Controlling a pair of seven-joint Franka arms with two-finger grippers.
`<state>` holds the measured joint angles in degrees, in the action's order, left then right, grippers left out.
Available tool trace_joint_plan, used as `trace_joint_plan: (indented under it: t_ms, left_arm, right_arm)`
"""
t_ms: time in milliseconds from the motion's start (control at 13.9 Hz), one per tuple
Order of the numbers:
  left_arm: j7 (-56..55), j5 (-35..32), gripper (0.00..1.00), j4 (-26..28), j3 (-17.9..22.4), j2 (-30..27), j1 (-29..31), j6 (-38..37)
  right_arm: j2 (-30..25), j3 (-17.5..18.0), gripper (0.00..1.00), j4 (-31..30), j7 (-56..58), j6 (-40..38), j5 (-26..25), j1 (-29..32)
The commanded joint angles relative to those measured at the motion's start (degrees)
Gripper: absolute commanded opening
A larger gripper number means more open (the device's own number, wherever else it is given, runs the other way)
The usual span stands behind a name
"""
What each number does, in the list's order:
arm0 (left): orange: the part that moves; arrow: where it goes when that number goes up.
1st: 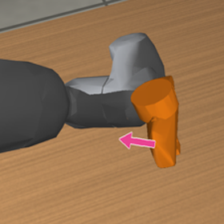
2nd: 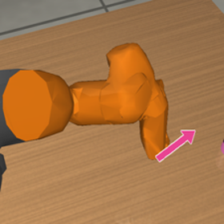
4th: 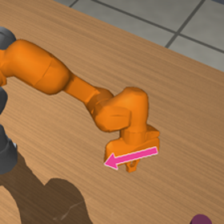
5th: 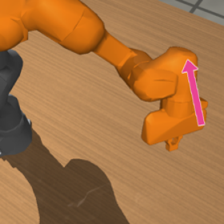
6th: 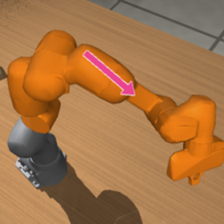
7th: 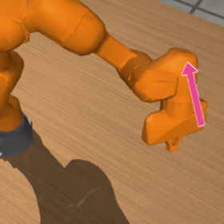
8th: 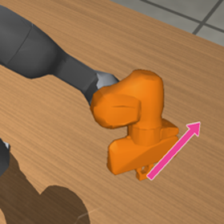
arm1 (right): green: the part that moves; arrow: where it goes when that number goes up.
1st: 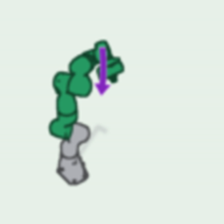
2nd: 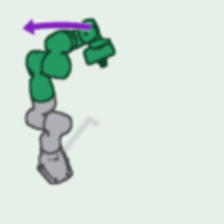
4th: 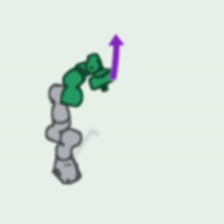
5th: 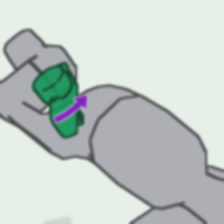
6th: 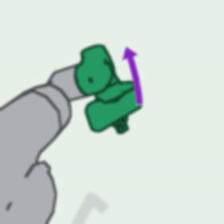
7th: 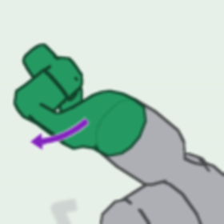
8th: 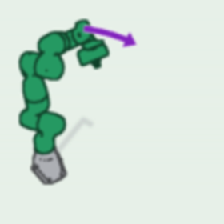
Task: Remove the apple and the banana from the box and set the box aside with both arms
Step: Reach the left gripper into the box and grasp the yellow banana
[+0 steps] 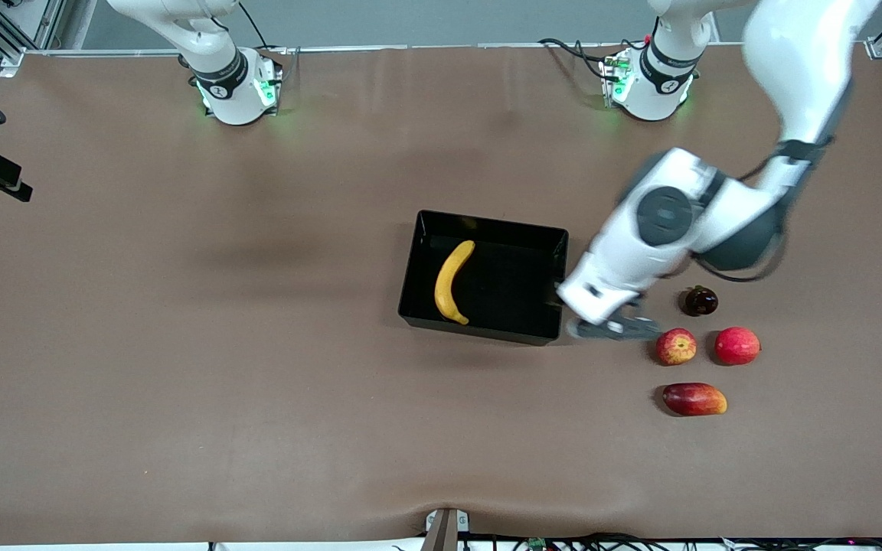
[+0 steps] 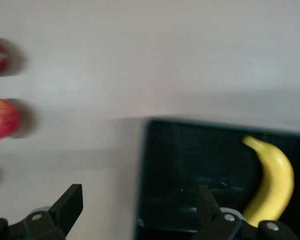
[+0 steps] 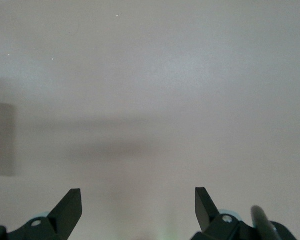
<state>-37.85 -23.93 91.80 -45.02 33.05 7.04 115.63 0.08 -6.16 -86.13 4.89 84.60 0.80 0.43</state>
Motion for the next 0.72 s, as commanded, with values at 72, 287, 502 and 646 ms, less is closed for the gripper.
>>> trace_joint_plan:
  t_ms: [72,287,502,646]
  left_arm:
    - [-4.23,-3.93,1.0,-4.61,4.83,5.96,-12.81,3.01]
    - [-7.93,-3.94,1.0,-4.62,9.23,8.95,-21.34,9.5]
    - [-11.71,-5.69,1.0,-4.18,15.46,12.03,-27.5,16.72]
    - [-12.33,-6.13,1.0,-4.35,18.46,13.61,-30.24,17.52]
  right_arm:
    - [0.1,0.88,1.0,0.44,-0.23,-0.4,-0.27,1.33]
    - [0.1,0.88,1.0,0.44,-0.23,-0.4,-0.27,1.33]
    - [0.1,0.88,1.0,0.44,-0.15,-0.4,-0.27,1.42]
    - [0.19,0.88,1.0,0.44,-0.23,-0.4,-0.27,1.42]
